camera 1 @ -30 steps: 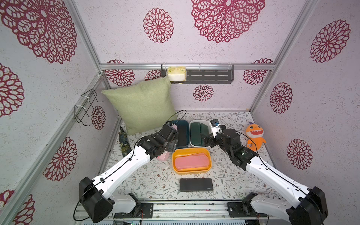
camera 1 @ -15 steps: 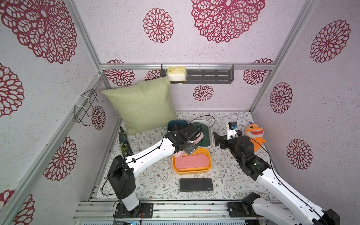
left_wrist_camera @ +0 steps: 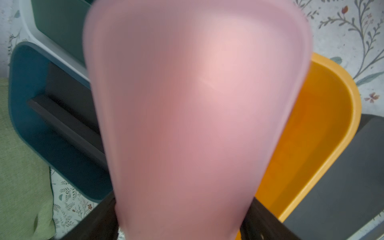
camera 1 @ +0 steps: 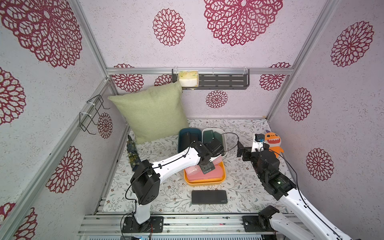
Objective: Place the pencil cases by color into the storage box
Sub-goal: Place the pencil case at the storage box.
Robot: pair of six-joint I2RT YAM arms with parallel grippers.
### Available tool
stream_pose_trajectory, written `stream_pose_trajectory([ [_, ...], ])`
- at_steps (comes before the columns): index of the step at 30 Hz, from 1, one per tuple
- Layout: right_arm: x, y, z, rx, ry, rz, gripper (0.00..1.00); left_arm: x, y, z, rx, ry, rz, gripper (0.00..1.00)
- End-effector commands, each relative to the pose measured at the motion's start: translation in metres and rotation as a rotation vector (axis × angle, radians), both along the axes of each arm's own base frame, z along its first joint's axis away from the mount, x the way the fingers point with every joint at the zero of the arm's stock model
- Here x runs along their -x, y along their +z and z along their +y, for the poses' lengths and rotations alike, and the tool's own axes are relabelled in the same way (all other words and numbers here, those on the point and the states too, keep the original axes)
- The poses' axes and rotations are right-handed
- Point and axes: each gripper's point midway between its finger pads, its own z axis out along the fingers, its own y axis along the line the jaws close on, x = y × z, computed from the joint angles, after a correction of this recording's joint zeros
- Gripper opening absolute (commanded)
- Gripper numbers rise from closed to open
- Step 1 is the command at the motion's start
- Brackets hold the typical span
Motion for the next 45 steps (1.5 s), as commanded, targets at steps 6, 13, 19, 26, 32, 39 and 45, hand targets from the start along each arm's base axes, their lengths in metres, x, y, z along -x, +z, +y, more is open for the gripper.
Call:
stream_pose_trajectory([
  [6,0.0,0.006,-0.014,-0.027,-0.055,-0.022,0.99,0.018,-0.019,-0.009,-0.07,-0.092,0.051,0.85],
  [13,0.0,0.006,-0.016,-0.026,-0.059,-0.021,0.99,0.016,-0.04,-0.014,-0.123,-0.131,0.066,0.85],
  [19,-0.001,0.004,-0.017,-0.025,-0.057,-0.015,0.99,0.015,-0.053,-0.014,-0.158,-0.144,0.071,0.85],
  [26,-0.003,0.003,-0.017,-0.026,-0.054,-0.014,0.99,0.014,-0.061,-0.013,-0.184,-0.143,0.071,0.87],
  [32,-0.005,-0.001,-0.017,-0.023,-0.052,-0.001,0.99,0.014,-0.067,-0.011,-0.207,-0.14,0.07,0.92],
  [39,-0.004,0.0,-0.019,-0.026,-0.057,-0.006,0.99,0.012,-0.065,-0.012,-0.212,-0.135,0.055,0.98],
  [45,-0.004,0.0,-0.02,-0.025,-0.059,-0.003,0.99,0.011,-0.053,-0.015,-0.202,-0.138,0.029,0.97],
])
